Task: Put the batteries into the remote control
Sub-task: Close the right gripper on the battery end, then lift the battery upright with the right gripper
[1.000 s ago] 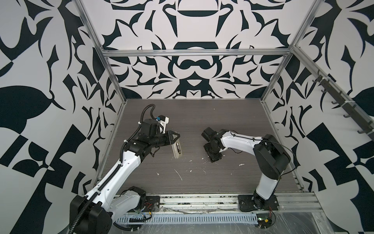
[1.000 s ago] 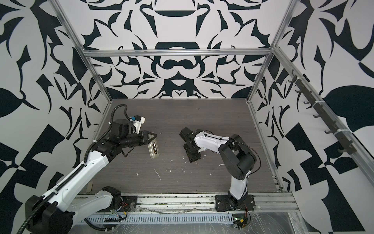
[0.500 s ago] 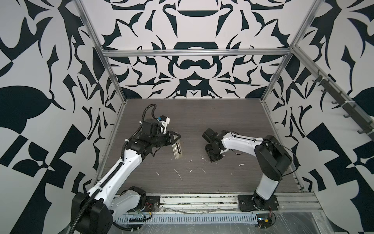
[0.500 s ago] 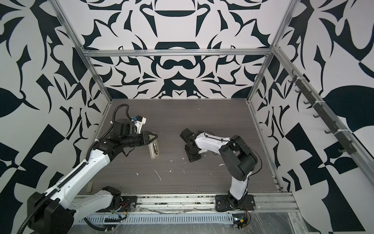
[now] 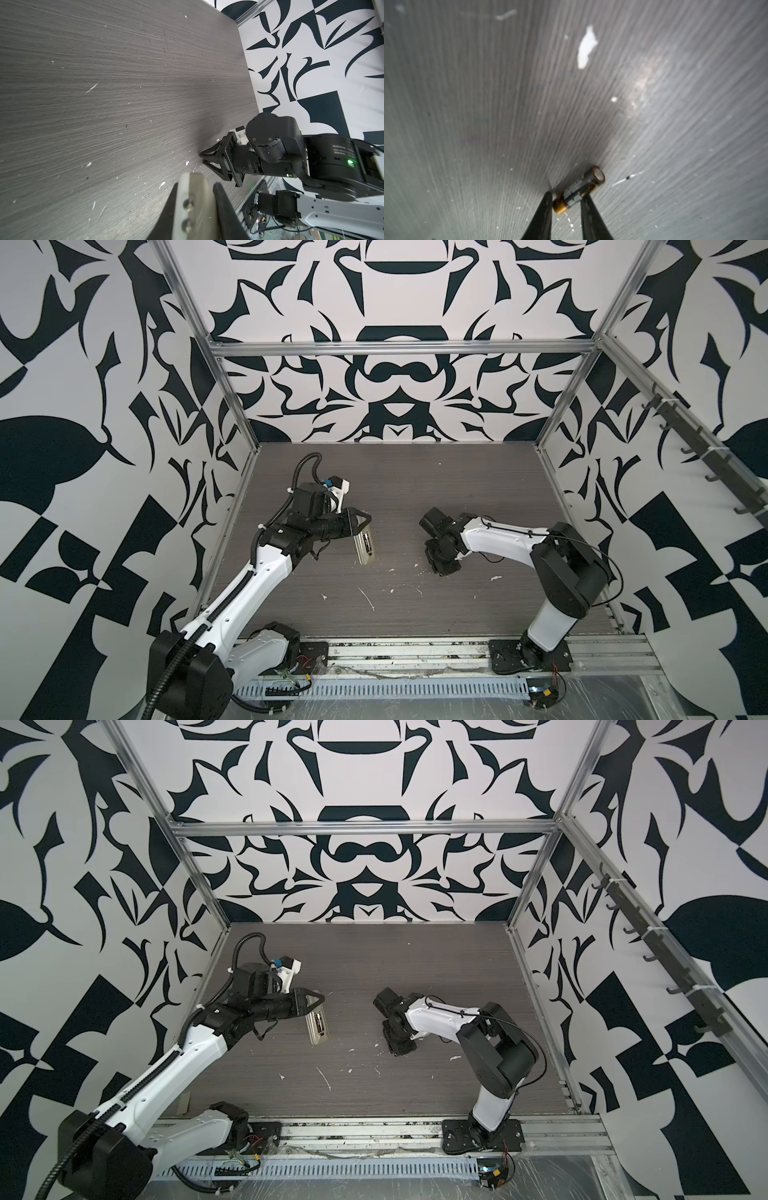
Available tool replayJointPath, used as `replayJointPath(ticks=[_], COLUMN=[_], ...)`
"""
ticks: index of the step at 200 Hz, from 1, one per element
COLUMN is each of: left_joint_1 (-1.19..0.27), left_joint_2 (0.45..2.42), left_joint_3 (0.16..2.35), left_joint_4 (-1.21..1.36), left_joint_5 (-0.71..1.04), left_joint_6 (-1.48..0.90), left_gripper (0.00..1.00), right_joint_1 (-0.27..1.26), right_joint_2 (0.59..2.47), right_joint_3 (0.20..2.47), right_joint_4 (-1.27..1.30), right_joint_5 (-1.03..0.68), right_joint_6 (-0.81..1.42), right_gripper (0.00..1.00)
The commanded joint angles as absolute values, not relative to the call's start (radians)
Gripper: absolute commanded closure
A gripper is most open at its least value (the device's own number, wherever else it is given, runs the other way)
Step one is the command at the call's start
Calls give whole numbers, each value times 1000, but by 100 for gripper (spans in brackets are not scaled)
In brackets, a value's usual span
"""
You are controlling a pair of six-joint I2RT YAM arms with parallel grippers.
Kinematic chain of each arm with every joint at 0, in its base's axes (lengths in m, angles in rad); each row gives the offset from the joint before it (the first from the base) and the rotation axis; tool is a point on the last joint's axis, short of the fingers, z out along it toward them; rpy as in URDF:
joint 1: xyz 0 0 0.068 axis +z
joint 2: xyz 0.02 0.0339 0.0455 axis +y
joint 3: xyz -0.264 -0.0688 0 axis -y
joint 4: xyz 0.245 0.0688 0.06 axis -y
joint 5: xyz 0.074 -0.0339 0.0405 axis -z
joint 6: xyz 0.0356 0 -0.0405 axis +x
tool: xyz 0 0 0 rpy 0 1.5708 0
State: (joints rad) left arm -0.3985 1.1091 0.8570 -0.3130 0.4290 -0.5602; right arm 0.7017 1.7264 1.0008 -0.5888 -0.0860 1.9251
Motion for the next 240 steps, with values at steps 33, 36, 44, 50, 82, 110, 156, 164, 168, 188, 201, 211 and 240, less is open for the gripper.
replayJointPath(ticks=[33,36,44,50,82,110,156,164,168,188,201,211,240], left_joint_1=[-395,-394,-395,-396,-395,-394,-394,-395,-394,-396,-394,-394,-394], left_joint_2=[1132,1132,1133,1134,1129,1133,1119,1114,1111,1093,1087,1084,1080], left_joint_3=[869,868,865,861,843,835,793,786,782,763,751,748,736], left_joint_4=[-284,-284,-282,-282,-284,-280,-229,-227,-228,-229,-231,-233,-241], left_joint_5=[411,410,410,410,426,471,514,517,516,512,512,513,506], left_joint_6=[-555,-555,-557,-558,-560,-564,-619,-625,-627,-634,-637,-637,-639], left_gripper=[100,100,100,100,100,100,100,100,100,100,100,100,100], right_joint_1=[707,708,716,720,747,765,810,817,820,831,833,834,836], right_joint_2=[1802,1806,1815,1821,1838,1883,1930,1936,1938,1945,1954,1957,1966], right_joint_3=[975,980,993,1001,1039,1132,1187,1203,1209,1238,1261,1279,1308], right_joint_4=[-630,-636,-655,-665,-699,-809,-899,-923,-933,-963,-983,-990,-1000], right_joint_5=[-63,-64,-68,-71,-63,-42,-36,-26,-21,3,24,40,70], right_joint_6=[1829,1822,1808,1803,1737,1591,1385,1345,1323,1229,1177,1138,1072], right_gripper=[80,81,83,84,85,85,85,84,84,82,81,79,72])
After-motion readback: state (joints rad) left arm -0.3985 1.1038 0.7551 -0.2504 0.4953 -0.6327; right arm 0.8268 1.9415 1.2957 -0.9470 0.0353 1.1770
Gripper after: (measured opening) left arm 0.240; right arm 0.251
